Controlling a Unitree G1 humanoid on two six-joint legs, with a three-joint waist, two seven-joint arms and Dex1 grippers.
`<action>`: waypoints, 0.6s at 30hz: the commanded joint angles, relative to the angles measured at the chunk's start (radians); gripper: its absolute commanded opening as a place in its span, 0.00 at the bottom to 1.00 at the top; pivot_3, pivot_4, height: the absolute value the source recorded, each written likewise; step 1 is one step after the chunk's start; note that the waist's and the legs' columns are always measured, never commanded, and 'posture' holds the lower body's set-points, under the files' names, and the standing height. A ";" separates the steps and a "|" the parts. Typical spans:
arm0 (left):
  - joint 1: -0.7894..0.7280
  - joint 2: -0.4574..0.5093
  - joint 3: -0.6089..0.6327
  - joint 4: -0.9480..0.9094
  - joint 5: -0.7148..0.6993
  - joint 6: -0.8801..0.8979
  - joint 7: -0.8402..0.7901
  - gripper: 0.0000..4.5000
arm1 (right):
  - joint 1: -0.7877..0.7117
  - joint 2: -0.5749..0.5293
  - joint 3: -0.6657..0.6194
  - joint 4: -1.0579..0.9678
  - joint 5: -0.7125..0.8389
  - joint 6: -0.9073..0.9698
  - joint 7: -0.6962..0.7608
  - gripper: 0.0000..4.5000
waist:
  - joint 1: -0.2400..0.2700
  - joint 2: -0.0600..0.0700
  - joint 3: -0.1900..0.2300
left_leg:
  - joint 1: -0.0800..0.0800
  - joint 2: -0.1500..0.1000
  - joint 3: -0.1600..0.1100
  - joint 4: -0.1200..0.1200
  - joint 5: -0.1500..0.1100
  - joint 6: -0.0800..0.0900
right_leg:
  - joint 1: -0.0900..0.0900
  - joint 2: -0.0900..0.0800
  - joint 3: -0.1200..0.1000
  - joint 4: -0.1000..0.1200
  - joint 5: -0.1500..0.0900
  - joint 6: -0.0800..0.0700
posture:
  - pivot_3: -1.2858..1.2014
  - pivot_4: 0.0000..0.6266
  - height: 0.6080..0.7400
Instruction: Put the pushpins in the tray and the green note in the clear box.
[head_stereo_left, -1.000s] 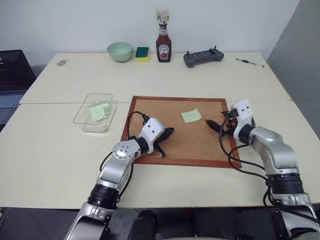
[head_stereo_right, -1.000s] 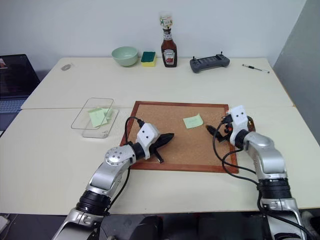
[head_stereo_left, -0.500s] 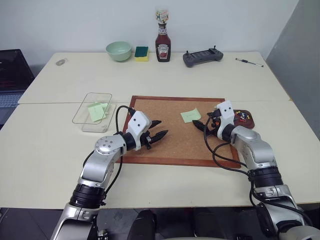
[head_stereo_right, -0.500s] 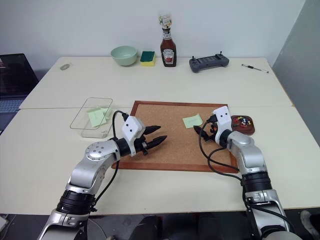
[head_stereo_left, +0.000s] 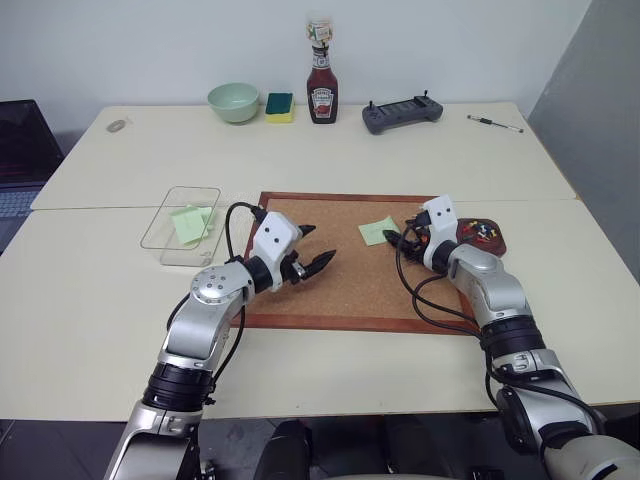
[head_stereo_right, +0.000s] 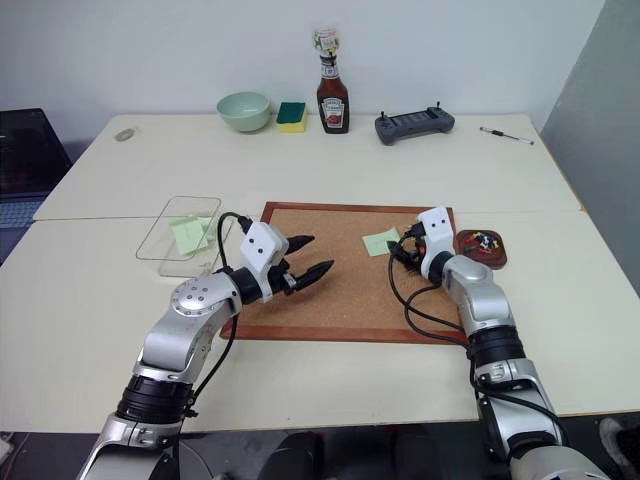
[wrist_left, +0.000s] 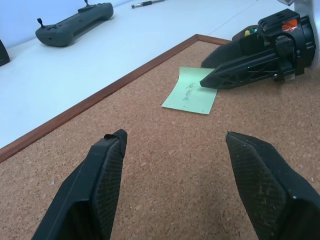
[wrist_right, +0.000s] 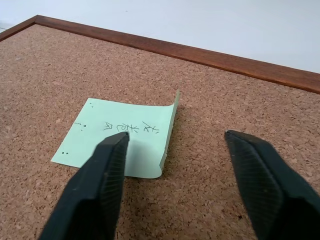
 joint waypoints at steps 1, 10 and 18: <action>-0.019 -0.003 0.014 -0.013 0.001 -0.027 0.010 0.74 | -0.013 0.003 0.006 -0.035 0.002 -0.022 0.027 0.50 | 0.000 0.000 0.000 | 0.000 0.000 0.000 0.000 0.000 0.000 | 0.000 0.000 0.000 0.000 0.000 0.000 | 0.52 0.24 1.00; -0.025 -0.004 0.012 0.001 0.002 -0.035 0.009 0.74 | -0.001 0.003 0.015 -0.061 0.004 -0.023 0.042 0.10 | -0.001 0.000 0.000 | 0.000 0.000 0.000 0.000 0.000 0.000 | 0.000 0.000 0.000 0.000 0.000 0.000 | 0.52 0.24 1.00; -0.046 -0.006 0.021 0.037 0.000 -0.046 0.010 0.74 | 0.005 -0.004 0.021 -0.078 0.004 -0.051 0.081 0.00 | -0.001 0.000 0.000 | 0.000 0.000 0.000 0.000 0.000 0.000 | 0.000 0.000 0.000 0.000 0.000 0.000 | 0.52 0.24 1.00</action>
